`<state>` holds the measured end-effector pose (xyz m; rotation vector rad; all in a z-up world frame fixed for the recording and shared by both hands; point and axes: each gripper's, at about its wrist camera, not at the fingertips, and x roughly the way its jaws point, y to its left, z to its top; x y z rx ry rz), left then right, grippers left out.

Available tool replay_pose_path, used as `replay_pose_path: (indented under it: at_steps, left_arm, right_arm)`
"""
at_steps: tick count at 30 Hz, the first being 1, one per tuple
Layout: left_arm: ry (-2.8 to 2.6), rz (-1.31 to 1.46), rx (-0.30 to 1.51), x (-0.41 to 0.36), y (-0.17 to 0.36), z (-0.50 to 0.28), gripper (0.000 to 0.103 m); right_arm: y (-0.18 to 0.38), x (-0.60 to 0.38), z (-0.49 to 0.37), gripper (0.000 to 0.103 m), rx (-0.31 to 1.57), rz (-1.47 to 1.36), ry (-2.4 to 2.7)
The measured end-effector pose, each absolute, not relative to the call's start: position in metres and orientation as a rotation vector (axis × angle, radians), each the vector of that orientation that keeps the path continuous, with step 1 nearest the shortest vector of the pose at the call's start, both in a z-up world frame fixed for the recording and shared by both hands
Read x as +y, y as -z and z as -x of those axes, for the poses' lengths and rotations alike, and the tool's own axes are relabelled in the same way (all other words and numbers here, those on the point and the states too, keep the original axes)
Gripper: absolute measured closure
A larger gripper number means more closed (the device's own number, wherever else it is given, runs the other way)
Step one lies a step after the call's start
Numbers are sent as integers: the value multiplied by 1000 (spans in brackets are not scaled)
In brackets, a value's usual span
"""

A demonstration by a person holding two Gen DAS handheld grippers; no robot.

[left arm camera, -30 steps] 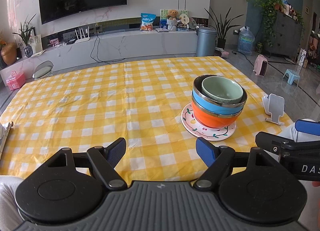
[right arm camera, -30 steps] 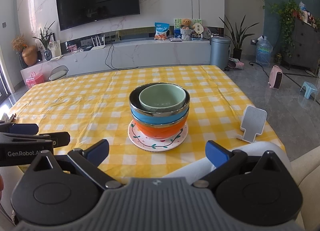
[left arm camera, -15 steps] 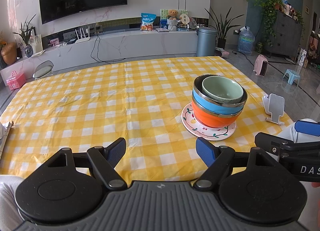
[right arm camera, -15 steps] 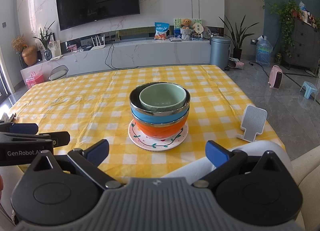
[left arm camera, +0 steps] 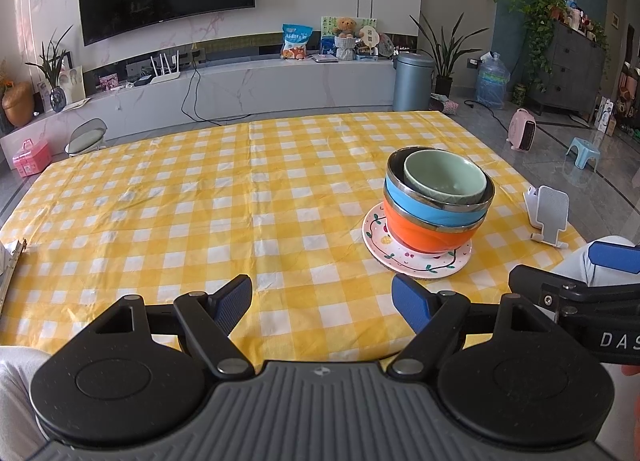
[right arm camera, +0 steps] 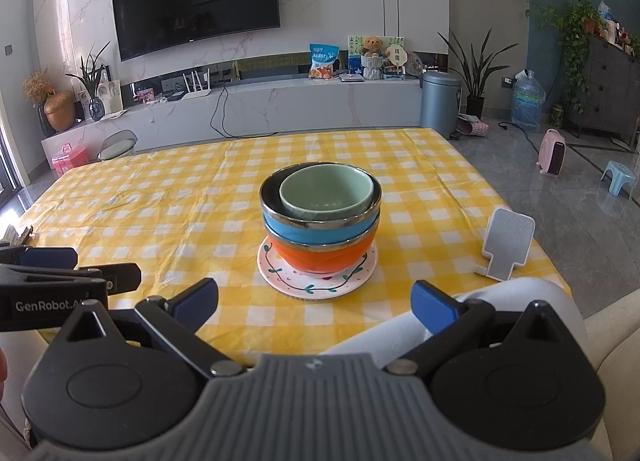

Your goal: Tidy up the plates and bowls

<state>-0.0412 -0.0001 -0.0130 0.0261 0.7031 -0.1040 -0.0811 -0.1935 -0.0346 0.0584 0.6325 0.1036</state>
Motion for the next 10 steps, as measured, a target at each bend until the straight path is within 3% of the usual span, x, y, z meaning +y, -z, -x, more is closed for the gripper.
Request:
replay_pose_path:
  at_steps: [10]
  left_arm:
    - [103, -34, 700, 1, 13, 44, 10]
  right_arm:
    - [37, -192, 82, 3, 635, -61, -106]
